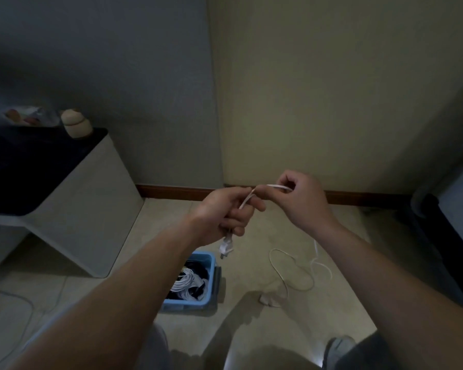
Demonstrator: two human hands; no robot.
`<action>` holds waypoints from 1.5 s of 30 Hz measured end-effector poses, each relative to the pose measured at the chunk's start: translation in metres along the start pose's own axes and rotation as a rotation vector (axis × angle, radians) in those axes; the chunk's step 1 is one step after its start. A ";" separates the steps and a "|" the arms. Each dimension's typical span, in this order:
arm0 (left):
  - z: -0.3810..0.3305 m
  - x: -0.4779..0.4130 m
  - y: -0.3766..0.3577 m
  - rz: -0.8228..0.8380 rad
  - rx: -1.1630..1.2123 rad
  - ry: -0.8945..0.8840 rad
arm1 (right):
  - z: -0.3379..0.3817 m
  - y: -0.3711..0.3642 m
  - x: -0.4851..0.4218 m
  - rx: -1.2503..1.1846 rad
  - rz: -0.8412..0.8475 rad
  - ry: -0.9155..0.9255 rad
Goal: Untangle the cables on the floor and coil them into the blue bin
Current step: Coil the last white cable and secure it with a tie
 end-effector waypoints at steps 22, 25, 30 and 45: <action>-0.027 0.011 0.033 -0.226 0.621 -0.294 | -0.010 -0.058 0.027 -0.034 0.703 -0.199; -0.026 0.009 0.039 -0.244 0.647 -0.314 | -0.010 -0.060 0.031 0.080 0.766 -0.173; -0.027 0.006 0.052 -0.316 0.590 -0.342 | -0.008 -0.062 0.035 0.015 0.788 -0.184; 0.010 -0.020 0.000 0.002 -0.317 -0.041 | 0.018 -0.034 0.019 0.101 0.441 0.042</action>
Point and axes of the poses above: each hand's wrist, its own x-axis away from the middle knuckle, its own y-axis out of the back of the hand, z = x × y, the point moved 8 cm from there along -x, towards the middle knuckle, and after that the axes turned 4 degrees about z, right-handed, at the moved point
